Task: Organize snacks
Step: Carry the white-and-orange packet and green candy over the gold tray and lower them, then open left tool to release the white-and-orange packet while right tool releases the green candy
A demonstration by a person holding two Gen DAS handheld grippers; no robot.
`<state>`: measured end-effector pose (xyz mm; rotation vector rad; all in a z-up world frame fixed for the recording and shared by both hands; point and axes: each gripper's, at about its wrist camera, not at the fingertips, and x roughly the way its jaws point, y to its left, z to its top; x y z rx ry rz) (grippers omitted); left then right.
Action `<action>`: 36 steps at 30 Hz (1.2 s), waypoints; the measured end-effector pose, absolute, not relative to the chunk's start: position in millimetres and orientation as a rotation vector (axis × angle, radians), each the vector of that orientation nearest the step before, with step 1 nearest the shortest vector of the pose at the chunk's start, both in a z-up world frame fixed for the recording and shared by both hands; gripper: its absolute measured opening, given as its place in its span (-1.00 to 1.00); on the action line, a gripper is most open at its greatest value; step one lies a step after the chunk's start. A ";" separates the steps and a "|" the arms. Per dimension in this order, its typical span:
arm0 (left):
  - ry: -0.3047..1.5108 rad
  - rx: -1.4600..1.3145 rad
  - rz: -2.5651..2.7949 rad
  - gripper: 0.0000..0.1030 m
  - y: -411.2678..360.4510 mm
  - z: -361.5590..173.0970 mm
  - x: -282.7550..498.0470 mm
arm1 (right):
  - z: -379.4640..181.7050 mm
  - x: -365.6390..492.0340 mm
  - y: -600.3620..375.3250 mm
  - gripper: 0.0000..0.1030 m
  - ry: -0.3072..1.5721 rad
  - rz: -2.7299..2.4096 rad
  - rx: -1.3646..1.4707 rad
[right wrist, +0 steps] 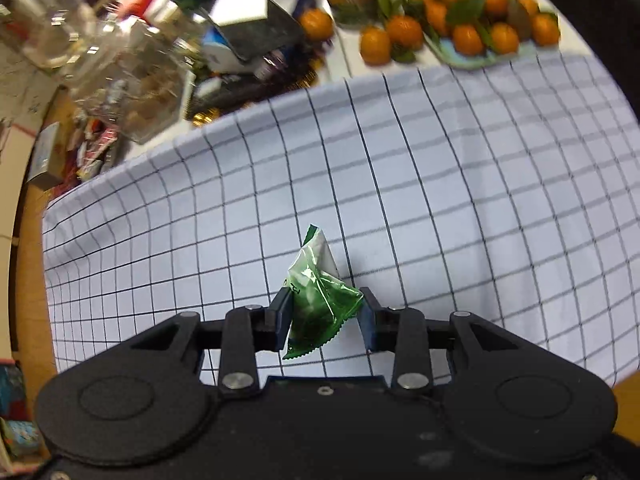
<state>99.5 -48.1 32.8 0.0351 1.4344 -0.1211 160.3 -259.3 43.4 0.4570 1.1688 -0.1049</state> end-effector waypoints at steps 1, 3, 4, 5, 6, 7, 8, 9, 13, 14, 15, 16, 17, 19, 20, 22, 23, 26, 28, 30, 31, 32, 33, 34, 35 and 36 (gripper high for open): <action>1.427 0.036 -0.115 -0.51 -47.2 32.8 91.3 | 49.1 152.6 -258.7 -0.31 1.135 -0.087 0.449; 1.412 0.049 -0.110 -0.51 -47.1 33.4 79.1 | 59.1 135.0 -258.8 -0.31 1.077 -0.049 0.452; 1.403 0.053 -0.106 -0.51 -45.1 33.5 72.4 | 63.4 125.2 -258.3 -0.31 1.056 -0.029 0.458; 1.396 0.056 -0.103 -0.51 -45.1 33.8 66.7 | 66.6 116.1 -257.4 -0.31 1.039 -0.009 0.458; 1.387 0.059 -0.103 -0.51 -45.2 34.2 61.4 | 70.4 103.9 -256.1 -0.31 1.018 0.014 0.455; 1.379 0.061 -0.104 -0.51 -45.4 35.1 56.6 | 72.7 92.5 -255.7 -0.31 1.003 0.029 0.460; 1.371 0.062 -0.104 -0.51 -45.4 35.5 52.5 | 74.6 78.6 -255.4 -0.30 0.989 0.045 0.476; 1.365 0.063 -0.102 -0.51 -44.6 34.8 48.4 | 75.1 64.6 -255.9 -0.30 0.979 0.061 0.498; 1.366 0.068 -0.089 -0.51 -47.0 31.8 36.8 | 67.2 13.2 -258.0 -0.30 0.977 0.049 0.605; 1.369 0.072 -0.088 -0.51 -48.1 30.3 35.1 | 62.1 1.3 -258.0 -0.29 0.993 0.021 0.632; 1.374 0.081 -0.090 -0.51 -48.9 27.6 30.6 | 57.4 -6.0 -257.5 -0.29 1.013 -0.008 0.649; 1.378 0.087 -0.092 -0.51 -49.9 25.3 29.0 | 50.5 -13.6 -255.6 -0.29 1.045 -0.046 0.663; 1.380 0.093 -0.092 -0.51 -50.8 23.2 27.6 | 43.4 -20.4 -252.8 -0.29 1.078 -0.083 0.671; 1.391 0.103 -0.082 -0.51 -52.5 18.5 25.6 | 33.0 -30.8 -245.1 -0.29 1.129 -0.135 0.670; 1.397 0.107 -0.081 -0.51 -53.4 16.2 25.7 | 29.0 -34.0 -240.0 -0.29 1.154 -0.151 0.662; 1.404 0.120 -0.079 -0.50 -54.8 12.8 25.9 | 21.7 -40.1 -228.2 -0.29 1.200 -0.169 0.626; 1.402 0.126 -0.077 -0.50 -55.1 11.8 26.9 | 20.2 -42.4 -221.9 -0.29 1.209 -0.173 0.605; 1.379 0.144 -0.065 -0.48 -56.4 14.5 29.1 | 22.1 -41.3 -206.6 -0.29 1.212 -0.182 0.531; 1.350 0.145 -0.054 -0.41 -54.3 19.9 30.4 | 26.6 -40.0 -199.4 -0.28 1.199 -0.187 0.490; 1.327 0.150 -0.049 -0.37 -52.8 24.7 31.0 | 31.9 -37.3 -193.8 -0.23 1.181 -0.184 0.464; 1.322 0.146 -0.047 -0.37 -51.8 26.6 31.0 | 34.2 -36.8 -192.9 -0.23 1.171 -0.178 0.460; 1.318 0.138 -0.048 -0.37 -50.6 28.2 30.6 | 36.1 -33.3 -192.8 -0.23 1.164 -0.175 0.461; 1.318 0.130 -0.051 -0.37 -49.4 29.4 29.9 | 38.0 -32.9 -195.0 -0.15 1.163 -0.170 0.466; 1.319 0.124 -0.053 -0.37 -48.2 29.9 28.8 | 38.6 -33.0 -195.8 -0.12 1.165 -0.169 0.470; 1.319 0.121 -0.054 -0.37 -47.3 29.7 27.2 | 39.5 -33.2 -197.5 -0.09 1.171 -0.173 0.475; 1.319 0.122 -0.053 -0.37 -46.4 29.2 25.4 | 40.2 -33.9 -197.9 -0.09 1.177 -0.175 0.477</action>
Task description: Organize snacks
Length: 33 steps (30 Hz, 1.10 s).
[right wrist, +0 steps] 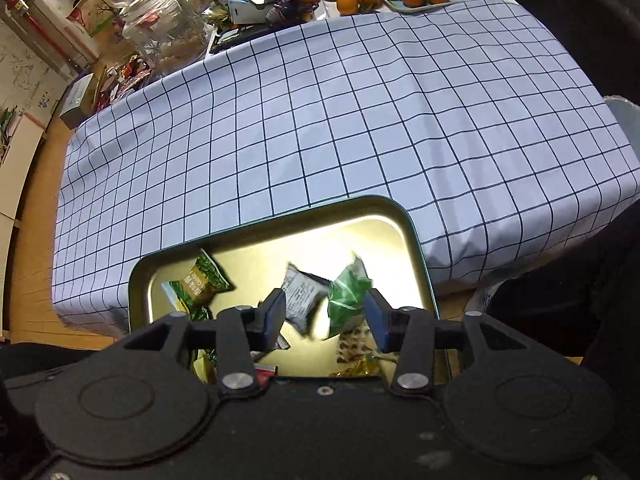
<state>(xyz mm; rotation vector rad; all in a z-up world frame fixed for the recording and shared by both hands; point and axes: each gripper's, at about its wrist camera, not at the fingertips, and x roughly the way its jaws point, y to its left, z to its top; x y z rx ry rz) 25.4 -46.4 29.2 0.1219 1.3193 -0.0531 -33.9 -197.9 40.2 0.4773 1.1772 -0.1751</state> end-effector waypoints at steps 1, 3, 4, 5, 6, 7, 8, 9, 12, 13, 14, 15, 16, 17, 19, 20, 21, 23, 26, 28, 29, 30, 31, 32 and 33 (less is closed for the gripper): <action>1.319 0.123 -0.050 -0.37 -45.0 28.6 23.3 | 39.7 -35.0 -198.4 -0.09 1.181 -0.172 0.477; 1.318 0.129 -0.041 -0.37 -43.6 27.4 17.5 | 38.9 -37.7 -199.2 -0.09 1.184 -0.159 0.469; 1.318 0.132 -0.035 -0.37 -42.8 26.5 16.3 | 38.3 -39.3 -199.1 -0.09 1.188 -0.157 0.464; 1.314 0.135 -0.030 -0.37 -41.9 26.1 13.5 | 37.7 -41.0 -198.3 -0.09 1.193 -0.160 0.456; 1.309 0.140 -0.024 -0.37 -41.1 25.7 10.5 | 36.8 -43.2 -197.2 -0.09 1.194 -0.163 0.448; 1.303 0.145 -0.018 -0.37 -40.3 25.5 7.7 | 36.2 -45.4 -196.4 -0.09 1.194 -0.164 0.440; 1.298 0.151 -0.014 -0.37 -39.1 25.2 4.9 | 35.3 -47.4 -194.9 -0.08 1.194 -0.160 0.429; 1.293 0.156 -0.009 -0.37 -37.8 25.0 2.2 | 34.6 -49.5 -193.1 -0.08 1.197 -0.154 0.418; 1.269 0.172 0.010 -0.37 -33.4 25.4 -5.2 | 30.6 -55.8 -186.2 -0.08 1.233 -0.145 0.385; 1.262 0.177 0.016 -0.37 -32.2 25.9 -7.2 | 29.0 -58.2 -184.5 -0.08 1.241 -0.149 0.387; 1.253 0.182 0.019 -0.37 -31.5 26.2 -9.5 | 27.2 -60.9 -183.0 -0.08 1.248 -0.159 0.391; 1.243 0.189 0.021 -0.37 -30.9 26.6 -11.9 | 25.4 -63.6 -181.4 -0.07 1.254 -0.173 0.395; 1.233 0.198 0.022 -0.37 -30.3 26.7 -14.2 | 23.1 -66.8 -179.6 -0.07 1.259 -0.189 0.399; 1.226 0.206 0.024 -0.37 -29.9 26.5 -16.6 | 20.8 -69.8 -177.6 -0.06 1.260 -0.198 0.398; 1.219 0.222 0.027 -0.37 -29.2 25.1 -21.1 | 17.6 -75.2 -174.6 -0.03 1.253 -0.215 0.392; 1.219 0.226 0.028 -0.37 -28.9 24.0 -23.1 | 16.1 -77.7 -173.2 0.03 1.253 -0.229 0.390; 1.219 0.227 0.028 -0.37 -28.5 23.0 -24.8 | 14.4 -79.1 -171.7 0.08 1.263 -0.238 0.387; 1.221 0.219 0.031 -0.37 -26.8 20.7 -28.3 | 9.9 -77.9 -167.8 0.08 1.314 -0.246 0.360; 1.212 0.207 0.045 -0.36 -24.1 18.7 -32.2 | 5.0 -76.9 -159.6 0.08 1.366 -0.249 0.265; 1.201 0.212 0.055 -0.36 -22.4 18.3 -33.9 | 3.4 -77.7 -153.8 0.08 1.377 -0.254 0.178; 1.194 0.215 0.057 -0.36 -21.6 18.9 -34.8 | 3.5 -78.9 -152.0 0.08 1.374 -0.247 0.152; 1.186 0.216 0.060 -0.36 -20.8 19.8 -35.6 | 4.7 -81.2 -151.2 0.07 1.357 -0.223 0.147; 1.176 0.214 0.065 -0.36 -19.4 21.0 -36.5 | 6.9 -83.7 -152.0 0.05 1.336 -0.198 0.163; 1.167 0.211 0.070 -0.36 -18.1 22.3 -37.1 | 10.3 -86.4 -154.8 0.00 1.308 -0.179 0.201; 1.156 0.207 0.072 -0.36 -16.9 23.8 -37.7 | 14.1 -89.3 -158.2 0.00 1.277 -0.169 0.246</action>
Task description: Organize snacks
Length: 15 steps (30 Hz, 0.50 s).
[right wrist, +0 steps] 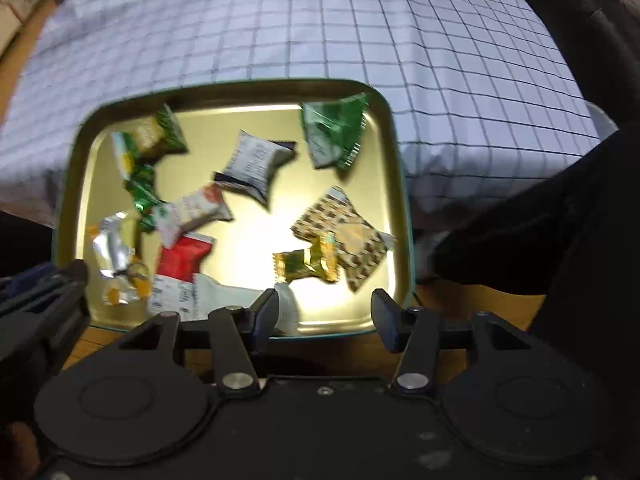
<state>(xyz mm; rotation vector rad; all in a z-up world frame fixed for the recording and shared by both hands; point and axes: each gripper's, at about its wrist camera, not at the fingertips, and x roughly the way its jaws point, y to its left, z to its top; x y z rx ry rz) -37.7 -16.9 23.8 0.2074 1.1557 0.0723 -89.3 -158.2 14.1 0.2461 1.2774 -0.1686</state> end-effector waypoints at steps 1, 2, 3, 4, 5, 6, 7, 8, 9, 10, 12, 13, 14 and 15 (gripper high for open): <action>1.146 0.206 0.072 -0.36 -16.4 24.9 -38.1 | 16.6 -93.1 -161.4 0.00 1.247 -0.163 0.286; 1.134 0.204 0.068 -0.36 -15.9 26.1 -38.6 | 21.3 -96.8 -164.2 0.04 1.206 -0.153 0.332; 1.125 0.207 0.067 -0.36 -16.0 26.9 -38.8 | 23.3 -100.7 -167.8 0.08 1.172 -0.138 0.370; 1.121 0.216 0.070 -0.36 -16.7 27.3 -38.6 | 26.7 -103.0 -171.1 0.11 1.148 -0.118 0.417; 1.119 0.222 0.073 -0.36 -17.4 27.2 -38.5 | 26.4 -103.0 -173.7 0.20 1.153 -0.117 0.447; 1.122 0.219 0.076 -0.36 -17.7 26.9 -38.1 | 25.5 -101.5 -175.1 0.21 1.169 -0.121 0.464; 1.130 0.212 0.069 -0.36 -17.7 26.2 -37.7 | 24.7 -100.4 -175.4 0.21 1.180 -0.129 0.461; 1.148 0.208 0.044 -0.36 -17.6 24.9 -37.0 | 24.4 -100.0 -174.7 0.21 1.182 -0.139 0.448; 1.164 0.205 0.020 -0.36 -18.3 23.7 -36.3 | 24.0 -99.9 -172.7 0.21 1.188 -0.161 0.422; 1.174 0.200 0.000 -0.34 -19.0 22.5 -36.1 | 23.8 -99.2 -170.7 0.21 1.193 -0.173 0.397; 1.174 0.194 -0.002 -0.34 -20.1 21.6 -37.7 | 23.5 -98.9 -167.3 0.21 1.200 -0.177 0.362; 1.174 0.201 0.005 -0.34 -21.7 21.3 -38.5 | 22.7 -98.5 -166.3 0.21 1.209 -0.180 0.352; 1.175 0.211 0.009 -0.34 -23.3 20.6 -39.1 | 20.0 -98.2 -166.2 0.21 1.218 -0.180 0.348; 1.179 0.223 0.011 -0.34 -24.8 19.8 -39.1 | 19.1 -97.5 -165.9 0.21 1.224 -0.179 0.348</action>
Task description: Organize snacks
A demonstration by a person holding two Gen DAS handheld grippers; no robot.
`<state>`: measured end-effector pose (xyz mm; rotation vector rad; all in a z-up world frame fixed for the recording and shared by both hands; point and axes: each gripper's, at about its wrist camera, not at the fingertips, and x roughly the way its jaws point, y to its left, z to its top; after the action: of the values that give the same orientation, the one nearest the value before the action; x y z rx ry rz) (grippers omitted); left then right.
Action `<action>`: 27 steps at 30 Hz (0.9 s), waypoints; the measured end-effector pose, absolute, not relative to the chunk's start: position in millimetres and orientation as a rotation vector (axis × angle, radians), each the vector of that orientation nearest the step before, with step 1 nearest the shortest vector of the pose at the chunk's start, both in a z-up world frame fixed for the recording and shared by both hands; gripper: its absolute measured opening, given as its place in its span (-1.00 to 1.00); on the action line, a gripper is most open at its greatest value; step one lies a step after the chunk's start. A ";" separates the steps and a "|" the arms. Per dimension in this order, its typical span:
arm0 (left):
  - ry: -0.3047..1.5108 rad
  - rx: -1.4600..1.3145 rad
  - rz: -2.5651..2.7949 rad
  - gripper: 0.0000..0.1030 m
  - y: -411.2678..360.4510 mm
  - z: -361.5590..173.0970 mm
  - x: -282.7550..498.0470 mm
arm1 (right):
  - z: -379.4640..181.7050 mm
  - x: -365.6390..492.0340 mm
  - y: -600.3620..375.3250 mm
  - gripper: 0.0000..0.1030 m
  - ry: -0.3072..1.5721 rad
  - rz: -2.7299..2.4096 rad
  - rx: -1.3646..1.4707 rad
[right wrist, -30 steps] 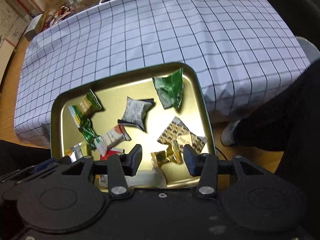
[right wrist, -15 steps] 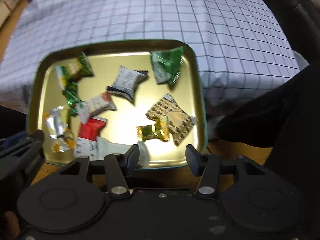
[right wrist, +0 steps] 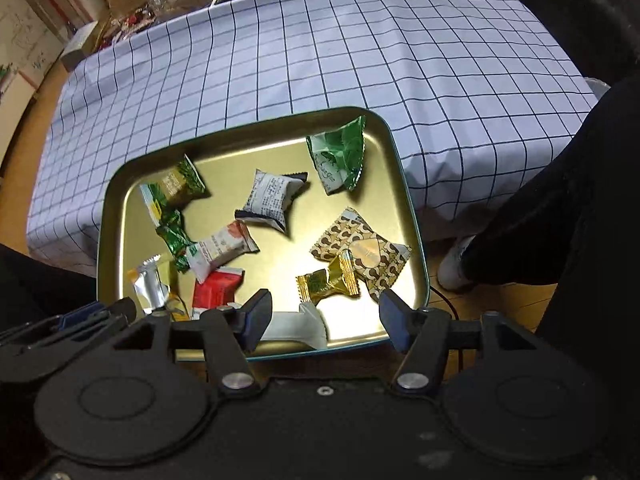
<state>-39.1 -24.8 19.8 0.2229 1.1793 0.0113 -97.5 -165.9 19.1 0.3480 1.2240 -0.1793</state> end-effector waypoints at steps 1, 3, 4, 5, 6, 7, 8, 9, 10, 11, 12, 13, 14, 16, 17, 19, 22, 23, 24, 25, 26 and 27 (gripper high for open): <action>1.184 0.228 0.011 -0.34 -24.8 19.1 -38.8 | 17.1 -96.7 -165.8 0.21 1.235 -0.180 0.348; 1.192 0.214 0.010 -0.34 -23.2 18.4 -38.4 | 14.9 -96.2 -166.6 0.21 1.248 -0.182 0.347; 1.199 0.209 0.011 -0.34 -21.9 17.8 -37.9 | 14.1 -95.8 -166.7 0.21 1.253 -0.185 0.344; 1.204 0.205 0.014 -0.34 -21.1 17.1 -37.4 | 13.4 -95.3 -166.5 0.21 1.260 -0.189 0.337; 1.210 0.199 0.015 -0.34 -19.2 16.1 -36.9 | 13.0 -95.6 -166.8 0.21 1.263 -0.191 0.332; 1.216 0.191 0.013 -0.34 -18.1 15.3 -36.4 | 12.1 -95.2 -166.9 0.21 1.267 -0.194 0.328; 1.221 0.183 0.012 -0.34 -17.0 14.7 -36.1 | 11.2 -94.8 -167.0 0.21 1.271 -0.195 0.324; 1.226 0.179 0.012 -0.34 -16.4 14.2 -35.8 | 11.1 -94.6 -167.4 0.21 1.275 -0.194 0.321; 1.230 0.178 0.013 -0.34 -16.3 13.6 -35.5 | 10.9 -94.2 -167.3 0.21 1.278 -0.195 0.317; 1.234 0.179 0.015 -0.34 -16.4 13.1 -35.3 | 10.9 -94.0 -166.8 0.21 1.280 -0.195 0.311; 1.237 0.182 0.017 -0.34 -16.6 12.5 -34.9 | 10.7 -93.6 -166.2 0.21 1.281 -0.196 0.304; 1.240 0.184 0.018 -0.34 -16.8 12.0 -34.8 | 10.5 -93.3 -165.5 0.21 1.281 -0.197 0.296; 1.242 0.184 0.017 -0.34 -17.0 11.7 -34.7 | 10.5 -92.9 -164.9 0.21 1.281 -0.197 0.286; 1.246 0.184 0.015 -0.34 -17.4 11.1 -34.3 | 10.6 -92.1 -163.7 0.21 1.281 -0.196 0.272; 1.247 0.184 0.015 -0.34 -17.7 11.0 -34.3 | 11.2 -92.1 -163.1 0.21 1.279 -0.195 0.266; 1.247 0.184 0.014 -0.34 -17.7 10.9 -34.0 | 12.1 -92.0 -162.3 0.21 1.274 -0.195 0.255; 1.247 0.188 0.011 -0.34 -18.6 10.9 -34.4 | 12.3 -91.5 -162.4 0.21 1.272 -0.195 0.246; 1.248 0.189 0.011 -0.34 -18.8 10.8 -34.4 | 12.3 -91.5 -162.7 0.21 1.273 -0.194 0.246; 1.250 0.190 0.010 -0.34 -18.9 10.4 -34.3 | 11.9 -91.5 -162.8 0.21 1.274 -0.194 0.246; 1.251 0.189 0.009 -0.34 -19.0 10.1 -34.3 | 11.5 -91.4 -163.2 0.21 1.276 -0.195 0.245; 1.253 0.189 0.010 -0.34 -18.9 9.8 -34.1 | 11.2 -91.3 -163.3 0.21 1.277 -0.194 0.245; 1.254 0.189 0.011 -0.34 -18.7 9.5 -34.0 | 10.7 -91.5 -163.2 0.21 1.279 -0.193 0.244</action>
<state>-34.0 -18.7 9.5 0.1893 1.2540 0.0108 -91.5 -163.2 10.7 0.2442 1.2791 -0.1930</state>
